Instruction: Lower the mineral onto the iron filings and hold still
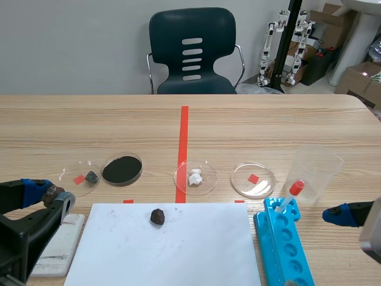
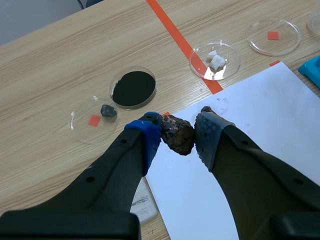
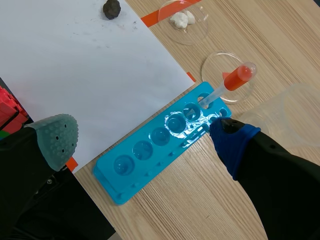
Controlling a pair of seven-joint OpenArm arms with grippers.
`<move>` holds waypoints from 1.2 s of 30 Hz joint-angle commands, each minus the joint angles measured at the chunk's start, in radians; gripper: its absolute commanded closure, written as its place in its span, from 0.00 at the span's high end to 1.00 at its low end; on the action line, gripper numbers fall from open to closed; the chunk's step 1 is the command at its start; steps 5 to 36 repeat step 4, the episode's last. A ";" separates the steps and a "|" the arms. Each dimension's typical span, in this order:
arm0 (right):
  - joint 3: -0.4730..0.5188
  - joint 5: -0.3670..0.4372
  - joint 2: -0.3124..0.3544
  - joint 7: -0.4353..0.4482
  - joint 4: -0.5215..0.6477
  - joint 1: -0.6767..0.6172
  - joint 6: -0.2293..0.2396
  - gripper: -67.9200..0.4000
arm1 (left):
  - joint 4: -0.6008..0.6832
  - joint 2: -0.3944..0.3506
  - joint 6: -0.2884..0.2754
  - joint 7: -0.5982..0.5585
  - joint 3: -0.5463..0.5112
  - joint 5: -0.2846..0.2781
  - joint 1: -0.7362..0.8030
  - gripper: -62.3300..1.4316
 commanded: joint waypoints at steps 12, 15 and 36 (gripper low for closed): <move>0.002 0.008 0.011 0.008 0.016 0.007 -0.001 0.81 | 0.012 0.003 0.005 -0.014 0.003 -0.006 -0.001 0.27; 0.002 0.008 0.011 0.008 0.016 0.007 -0.001 0.81 | 0.012 0.003 0.005 -0.014 0.003 -0.006 -0.001 0.27; 0.002 0.008 0.011 0.008 0.016 0.007 -0.001 0.81 | 0.012 0.003 0.005 -0.014 0.003 -0.006 -0.001 0.27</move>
